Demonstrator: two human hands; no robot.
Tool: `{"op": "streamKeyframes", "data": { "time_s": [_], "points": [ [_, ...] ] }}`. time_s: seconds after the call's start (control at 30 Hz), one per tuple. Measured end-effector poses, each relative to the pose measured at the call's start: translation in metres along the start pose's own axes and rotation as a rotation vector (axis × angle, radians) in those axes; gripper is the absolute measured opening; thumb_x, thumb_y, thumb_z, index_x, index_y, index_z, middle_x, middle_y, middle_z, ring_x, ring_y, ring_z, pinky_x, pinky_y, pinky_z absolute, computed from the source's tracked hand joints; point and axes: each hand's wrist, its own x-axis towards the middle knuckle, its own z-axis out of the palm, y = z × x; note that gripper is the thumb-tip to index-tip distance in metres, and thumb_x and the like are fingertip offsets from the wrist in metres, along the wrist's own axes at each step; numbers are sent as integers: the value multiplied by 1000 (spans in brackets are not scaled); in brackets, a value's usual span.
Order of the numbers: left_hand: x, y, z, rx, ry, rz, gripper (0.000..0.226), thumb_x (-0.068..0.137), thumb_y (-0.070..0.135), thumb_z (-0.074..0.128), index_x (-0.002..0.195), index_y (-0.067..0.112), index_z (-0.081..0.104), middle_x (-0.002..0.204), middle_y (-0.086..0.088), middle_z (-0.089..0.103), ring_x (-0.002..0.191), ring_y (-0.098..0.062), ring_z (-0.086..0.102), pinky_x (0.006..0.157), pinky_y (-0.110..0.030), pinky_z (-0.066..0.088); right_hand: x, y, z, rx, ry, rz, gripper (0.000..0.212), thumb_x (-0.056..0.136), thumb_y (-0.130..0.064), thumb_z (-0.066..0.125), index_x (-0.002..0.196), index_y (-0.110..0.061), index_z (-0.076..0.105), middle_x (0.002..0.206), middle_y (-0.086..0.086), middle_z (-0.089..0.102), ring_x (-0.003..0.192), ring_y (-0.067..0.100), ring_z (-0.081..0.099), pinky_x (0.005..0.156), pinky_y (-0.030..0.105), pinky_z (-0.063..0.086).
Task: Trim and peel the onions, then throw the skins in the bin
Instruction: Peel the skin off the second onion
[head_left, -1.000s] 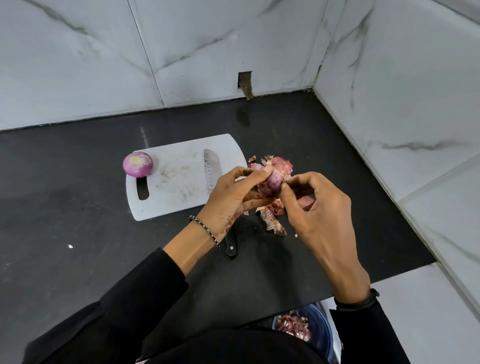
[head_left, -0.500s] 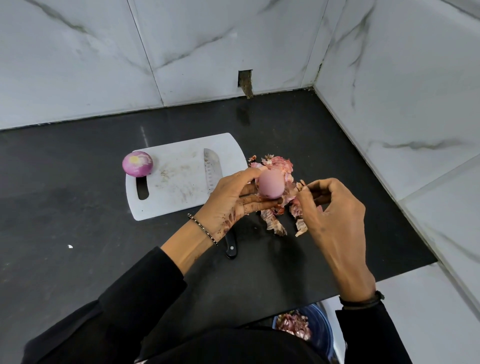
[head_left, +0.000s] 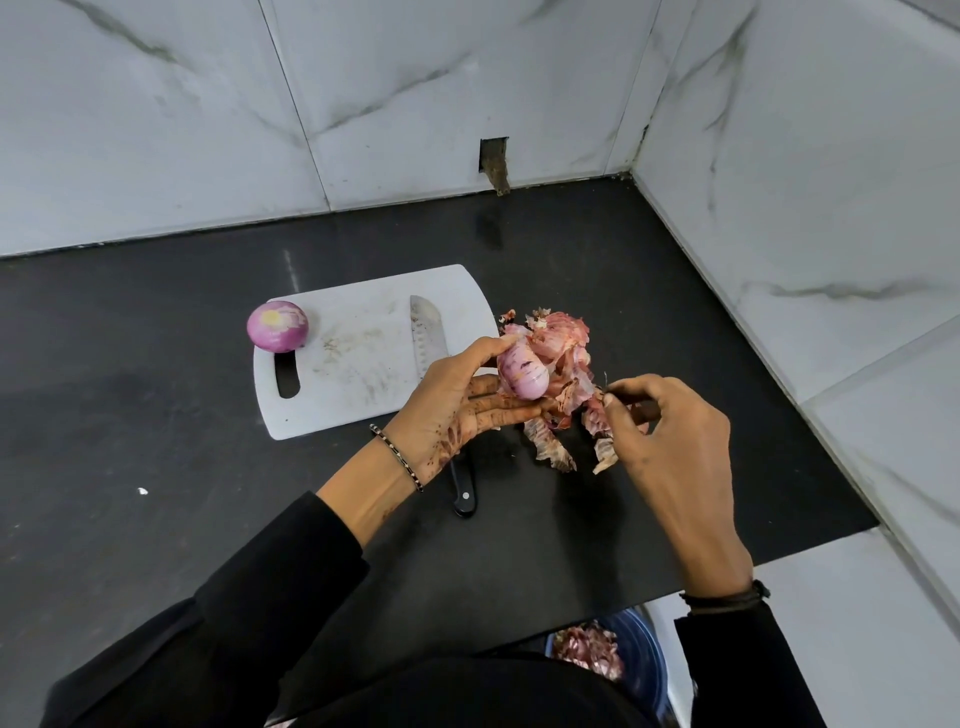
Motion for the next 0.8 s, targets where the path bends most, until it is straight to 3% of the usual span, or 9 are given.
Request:
{"op": "streamKeyframes", "data": {
  "time_s": [0.1, 0.3, 0.43, 0.57, 0.8],
  "points": [
    [2, -1, -2, 22, 7, -9, 30, 93, 28, 62, 113, 6, 60, 107, -27, 70, 98, -36, 70, 80, -41, 60, 1, 1, 0, 12, 10, 13, 11, 90, -19, 75, 99, -23, 71, 96, -7, 66, 84, 6, 63, 68, 21, 50],
    [7, -2, -5, 38, 10, -1, 31, 94, 28, 61, 115, 7, 59, 108, -27, 69, 100, -37, 70, 88, -46, 57, 1, 4, 0, 26, 1, 12, 14, 94, -25, 69, 107, -21, 72, 98, -5, 69, 87, 9, 64, 72, 23, 51],
    [7, -2, -4, 51, 17, -11, 39, 93, 29, 62, 123, 4, 56, 109, -28, 68, 101, -37, 69, 91, -48, 55, 1, 0, 1, 48, 7, 38, 10, 92, -33, 71, 94, -23, 68, 90, -8, 66, 81, 6, 62, 68, 29, 54],
    [8, -2, -4, 56, 23, -13, 37, 93, 29, 62, 120, 5, 56, 107, -28, 69, 100, -37, 70, 88, -46, 57, 3, 0, 3, 47, -25, 20, 14, 88, -19, 75, 96, -24, 65, 96, -9, 63, 83, 4, 61, 68, 23, 50],
    [8, -1, -3, 68, 17, -26, 36, 93, 30, 61, 120, 6, 56, 106, -28, 70, 99, -37, 70, 88, -46, 57, 5, 4, 2, 46, -76, 17, 17, 87, -13, 76, 100, -24, 71, 97, -9, 67, 85, 3, 64, 68, 18, 47]
  ]
}}
